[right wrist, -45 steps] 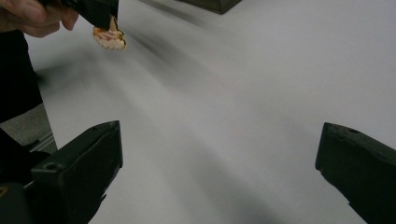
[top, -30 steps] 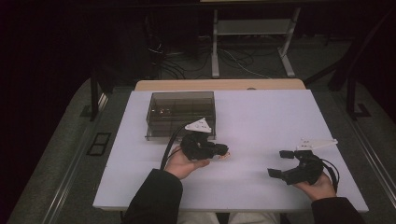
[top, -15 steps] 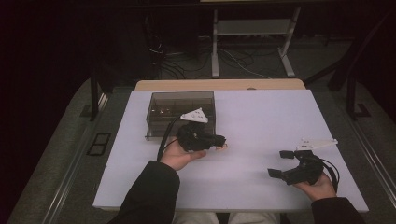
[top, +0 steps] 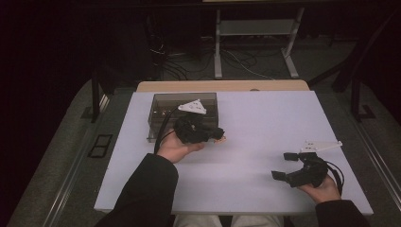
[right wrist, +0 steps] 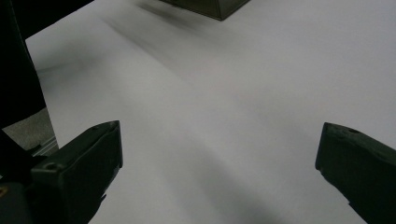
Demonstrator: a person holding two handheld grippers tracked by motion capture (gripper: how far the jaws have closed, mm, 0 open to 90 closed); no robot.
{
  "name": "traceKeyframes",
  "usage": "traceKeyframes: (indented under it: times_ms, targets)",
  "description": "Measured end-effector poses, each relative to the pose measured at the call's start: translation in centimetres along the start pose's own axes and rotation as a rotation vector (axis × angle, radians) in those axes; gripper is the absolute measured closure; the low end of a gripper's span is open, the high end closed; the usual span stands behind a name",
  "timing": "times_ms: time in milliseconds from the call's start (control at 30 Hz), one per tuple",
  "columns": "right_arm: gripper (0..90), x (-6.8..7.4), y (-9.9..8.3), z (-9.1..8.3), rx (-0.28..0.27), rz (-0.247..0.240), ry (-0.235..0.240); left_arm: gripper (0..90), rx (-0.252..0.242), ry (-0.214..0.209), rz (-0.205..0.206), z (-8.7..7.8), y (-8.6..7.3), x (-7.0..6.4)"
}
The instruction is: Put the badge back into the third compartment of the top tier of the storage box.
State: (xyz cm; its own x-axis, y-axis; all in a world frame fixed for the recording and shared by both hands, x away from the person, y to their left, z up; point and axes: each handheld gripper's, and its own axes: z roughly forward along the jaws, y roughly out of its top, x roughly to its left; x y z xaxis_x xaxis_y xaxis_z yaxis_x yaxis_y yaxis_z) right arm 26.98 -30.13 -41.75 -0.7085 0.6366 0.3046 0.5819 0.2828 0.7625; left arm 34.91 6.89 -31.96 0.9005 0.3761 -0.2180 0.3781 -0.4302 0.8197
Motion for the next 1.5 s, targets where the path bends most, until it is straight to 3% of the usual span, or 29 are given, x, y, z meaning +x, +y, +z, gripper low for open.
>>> traceKeyframes:
  times_ms: [233, 500, 833, 1500]
  targets:
    - [0.1, 0.0, 0.0, 0.0, 0.001, -0.001, 0.000, 83.9, -0.011, 0.015, -0.004, -0.7, 0.6, 0.8]
    - [0.1, -0.1, 0.0, 0.0, 0.005, 0.000, 0.002, 83.9, -0.058, 0.036, -0.031, -1.5, 0.5, 1.9]
    - [0.1, -0.1, 0.0, 0.0, 0.006, -0.002, 0.001, 83.9, -0.077, 0.062, -0.061, -1.5, 0.3, 2.8]
    - [0.1, -0.2, 0.0, 0.0, 0.007, -0.003, 0.000, 83.9, -0.056, 0.108, -0.096, -0.8, -0.4, 4.8]
